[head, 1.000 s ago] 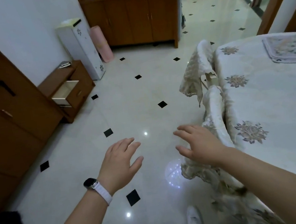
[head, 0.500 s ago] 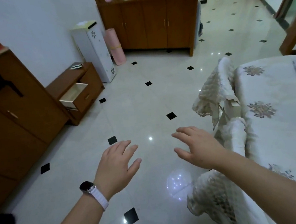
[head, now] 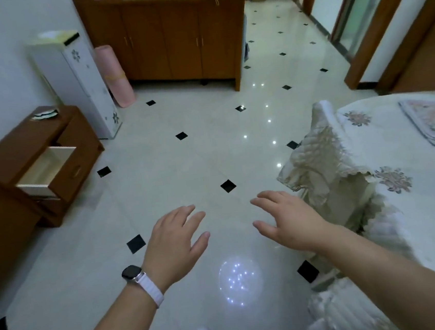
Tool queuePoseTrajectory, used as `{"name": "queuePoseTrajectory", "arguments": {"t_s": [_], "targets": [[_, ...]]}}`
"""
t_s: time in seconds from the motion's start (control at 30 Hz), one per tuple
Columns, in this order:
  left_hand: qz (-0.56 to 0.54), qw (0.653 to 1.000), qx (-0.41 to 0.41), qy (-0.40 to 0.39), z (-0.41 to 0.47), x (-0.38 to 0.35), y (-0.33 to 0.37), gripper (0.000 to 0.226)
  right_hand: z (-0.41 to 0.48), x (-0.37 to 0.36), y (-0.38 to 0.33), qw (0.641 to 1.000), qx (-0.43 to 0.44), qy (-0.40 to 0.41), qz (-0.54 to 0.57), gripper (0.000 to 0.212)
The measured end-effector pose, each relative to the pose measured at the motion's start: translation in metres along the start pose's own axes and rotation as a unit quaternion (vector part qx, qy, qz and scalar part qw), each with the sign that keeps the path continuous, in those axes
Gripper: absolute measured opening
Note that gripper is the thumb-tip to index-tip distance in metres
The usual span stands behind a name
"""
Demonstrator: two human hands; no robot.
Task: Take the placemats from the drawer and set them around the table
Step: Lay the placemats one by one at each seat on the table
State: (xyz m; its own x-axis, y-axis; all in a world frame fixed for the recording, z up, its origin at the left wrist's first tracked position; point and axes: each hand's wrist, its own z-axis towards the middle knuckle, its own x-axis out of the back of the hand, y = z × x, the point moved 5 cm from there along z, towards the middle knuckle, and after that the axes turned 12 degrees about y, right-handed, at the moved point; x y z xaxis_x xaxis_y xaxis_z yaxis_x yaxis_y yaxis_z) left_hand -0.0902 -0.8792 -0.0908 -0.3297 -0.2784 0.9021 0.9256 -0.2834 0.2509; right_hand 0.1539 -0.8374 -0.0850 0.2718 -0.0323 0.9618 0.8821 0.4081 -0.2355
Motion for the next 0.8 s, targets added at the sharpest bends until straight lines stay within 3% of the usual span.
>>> {"name": "queuePoseTrajectory", "arguments": {"t_s": [0.37, 0.8], "targets": [[-0.018, 0.998, -0.064, 0.002, 0.105, 0.001, -0.099, 0.05, 0.103, -0.006, -0.02, 0.997, -0.061, 0.036, -0.02, 0.058], [0.021, 0.996, -0.078, -0.032, 0.264, -0.049, -0.144, 0.052, 0.262, -0.043, 0.056, 0.993, -0.078, 0.071, 0.043, 0.052]]}}
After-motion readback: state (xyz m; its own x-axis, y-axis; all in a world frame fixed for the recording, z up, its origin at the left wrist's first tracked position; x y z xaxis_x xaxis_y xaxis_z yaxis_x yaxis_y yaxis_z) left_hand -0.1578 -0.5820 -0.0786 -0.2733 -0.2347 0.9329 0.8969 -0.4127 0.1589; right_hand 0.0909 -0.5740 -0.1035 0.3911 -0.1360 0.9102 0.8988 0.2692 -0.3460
